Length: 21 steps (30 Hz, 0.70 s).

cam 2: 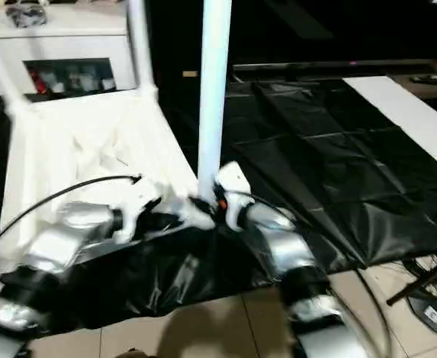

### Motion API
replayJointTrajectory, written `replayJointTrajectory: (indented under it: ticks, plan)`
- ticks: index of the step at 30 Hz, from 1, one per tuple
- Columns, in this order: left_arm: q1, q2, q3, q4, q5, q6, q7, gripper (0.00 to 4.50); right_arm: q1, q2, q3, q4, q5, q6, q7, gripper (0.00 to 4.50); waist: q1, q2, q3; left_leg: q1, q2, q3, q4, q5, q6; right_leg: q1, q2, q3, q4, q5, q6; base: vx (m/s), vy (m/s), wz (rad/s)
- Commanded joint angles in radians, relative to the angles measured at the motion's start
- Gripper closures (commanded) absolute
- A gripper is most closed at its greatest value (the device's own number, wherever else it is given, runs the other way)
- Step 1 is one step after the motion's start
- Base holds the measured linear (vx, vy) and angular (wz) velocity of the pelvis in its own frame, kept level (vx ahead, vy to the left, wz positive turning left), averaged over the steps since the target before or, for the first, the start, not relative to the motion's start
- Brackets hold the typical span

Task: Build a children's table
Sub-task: Rotate leg to tighten

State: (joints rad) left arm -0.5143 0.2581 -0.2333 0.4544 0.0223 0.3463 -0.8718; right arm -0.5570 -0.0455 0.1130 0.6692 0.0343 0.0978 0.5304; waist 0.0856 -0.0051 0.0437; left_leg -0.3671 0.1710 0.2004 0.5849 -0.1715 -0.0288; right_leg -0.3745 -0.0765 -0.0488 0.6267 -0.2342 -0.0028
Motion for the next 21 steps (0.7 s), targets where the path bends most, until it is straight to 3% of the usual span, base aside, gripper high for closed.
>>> replayJointTrajectory:
  ticks: [1,2,6,7,8,11,12,17,20,21]
  plan:
    - [-0.04,-0.072,-0.024,0.0,-0.028,-0.021,0.025,4.5,0.014,0.089,0.088,0.041,-0.01,0.022,0.048,1.98,-0.002,0.003,-0.038,0.026,0.068,-0.052,-0.093,-0.448,-0.072,0.0,-0.089,0.054,-0.111,-0.396,-0.144,0.0,0.0,0.0]
    - [-0.038,-0.065,-0.026,-0.003,-0.026,-0.036,0.008,4.5,0.015,0.095,0.085,0.036,0.001,0.018,0.064,1.85,-0.002,-0.003,-0.038,0.026,0.067,-0.05,-0.093,-0.448,-0.068,0.0,-0.089,0.054,-0.112,-0.396,-0.145,0.0,0.0,0.0]
    - [-0.016,-0.018,-0.028,-0.03,-0.055,-0.103,-0.103,4.5,0.023,0.062,0.085,-0.004,0.026,0.03,0.139,1.65,0.001,0.001,-0.038,0.023,0.067,-0.051,-0.094,-0.437,-0.057,0.002,-0.093,0.056,-0.114,-0.412,-0.137,0.0,0.0,0.0]
    - [-0.005,0.007,-0.029,-0.042,-0.067,-0.104,-0.15,4.5,0.032,0.034,0.096,-0.033,0.028,0.028,0.193,1.49,0.002,0.001,-0.042,0.015,0.068,-0.05,-0.096,-0.4,-0.052,0.008,-0.089,0.056,-0.108,-0.353,-0.137,0.0,0.0,0.0]
    - [0.0,0.022,-0.032,-0.045,-0.072,-0.122,-0.18,4.5,0.037,0.013,0.106,-0.049,0.027,0.022,0.226,1.39,0.004,0.005,-0.044,0.019,0.068,-0.046,-0.094,-0.38,-0.045,0.006,-0.087,0.056,-0.104,-0.307,-0.146,0.0,0.0,0.0]
    - [0.006,0.033,-0.032,-0.048,-0.082,-0.13,-0.209,4.5,0.044,-0.009,0.115,-0.063,0.027,0.015,0.262,1.33,0.008,0.002,-0.043,0.023,0.068,-0.04,-0.09,-0.369,-0.033,0.004,-0.087,0.058,-0.105,-0.287,-0.168,0.0,0.0,0.0]
    - [0.012,0.06,-0.034,-0.043,-0.092,-0.152,-0.268,4.5,0.061,-0.076,0.138,-0.094,0.023,-0.006,0.36,1.33,0.009,0.002,-0.044,0.022,0.069,-0.038,-0.089,-0.356,-0.031,0.005,-0.087,0.059,-0.103,-0.271,-0.172,0.0,0.0,0.0]
    - [0.019,0.088,-0.035,-0.048,-0.13,-0.165,-0.381,4.5,0.091,-0.18,0.163,-0.142,0.027,-0.027,0.53,1.33,0.023,0.004,-0.059,0.012,0.067,-0.027,-0.07,-0.168,0.031,0.023,-0.076,0.05,-0.068,0.031,-0.24,0.058,-0.009,0.03]
    - [0.018,0.103,-0.045,-0.045,-0.144,-0.167,-0.45,4.5,0.105,-0.239,0.176,-0.181,0.046,-0.023,0.648,1.33,0.035,0.004,-0.061,0.008,0.067,-0.023,-0.06,-0.116,0.087,0.026,-0.075,0.045,-0.059,0.111,-0.265,0.0,0.0,0.0]
    - [0.018,0.103,-0.045,-0.045,-0.144,-0.167,-0.45,4.5,0.105,-0.239,0.176,-0.181,0.046,-0.023,0.648,1.33,0.037,0.004,-0.06,0.008,0.068,-0.024,-0.061,-0.12,0.088,0.025,-0.076,0.045,-0.06,0.101,-0.265,0.0,0.0,0.0]
